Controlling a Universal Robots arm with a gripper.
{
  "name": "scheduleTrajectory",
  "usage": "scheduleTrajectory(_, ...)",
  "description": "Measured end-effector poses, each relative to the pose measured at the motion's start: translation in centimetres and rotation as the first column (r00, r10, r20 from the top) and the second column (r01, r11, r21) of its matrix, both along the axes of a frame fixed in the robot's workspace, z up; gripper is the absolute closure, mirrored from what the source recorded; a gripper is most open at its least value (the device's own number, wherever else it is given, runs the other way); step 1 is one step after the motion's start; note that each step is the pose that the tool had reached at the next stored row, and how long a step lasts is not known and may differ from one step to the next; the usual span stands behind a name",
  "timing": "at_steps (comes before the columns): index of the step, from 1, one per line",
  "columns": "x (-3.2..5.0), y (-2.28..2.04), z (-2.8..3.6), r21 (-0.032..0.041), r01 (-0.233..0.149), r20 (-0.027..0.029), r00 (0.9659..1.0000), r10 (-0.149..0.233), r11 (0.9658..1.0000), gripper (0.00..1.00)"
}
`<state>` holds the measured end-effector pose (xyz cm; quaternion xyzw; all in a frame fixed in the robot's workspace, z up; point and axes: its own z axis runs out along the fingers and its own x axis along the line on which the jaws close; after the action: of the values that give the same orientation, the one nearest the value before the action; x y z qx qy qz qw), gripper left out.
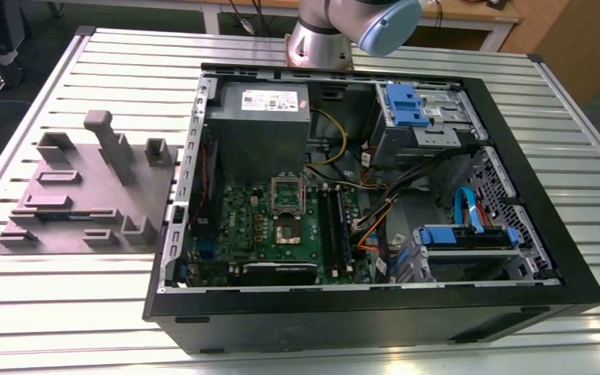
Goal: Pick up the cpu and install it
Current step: 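Pick up the cpu and move it towards the insertion slot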
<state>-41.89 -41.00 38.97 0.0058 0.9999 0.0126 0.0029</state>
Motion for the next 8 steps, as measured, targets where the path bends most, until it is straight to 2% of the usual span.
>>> scheduleTrajectory(8,1.23,0.01,-0.01,0.0002,0.000,0.0001,1.0000,0.000,1.0000,0.52)
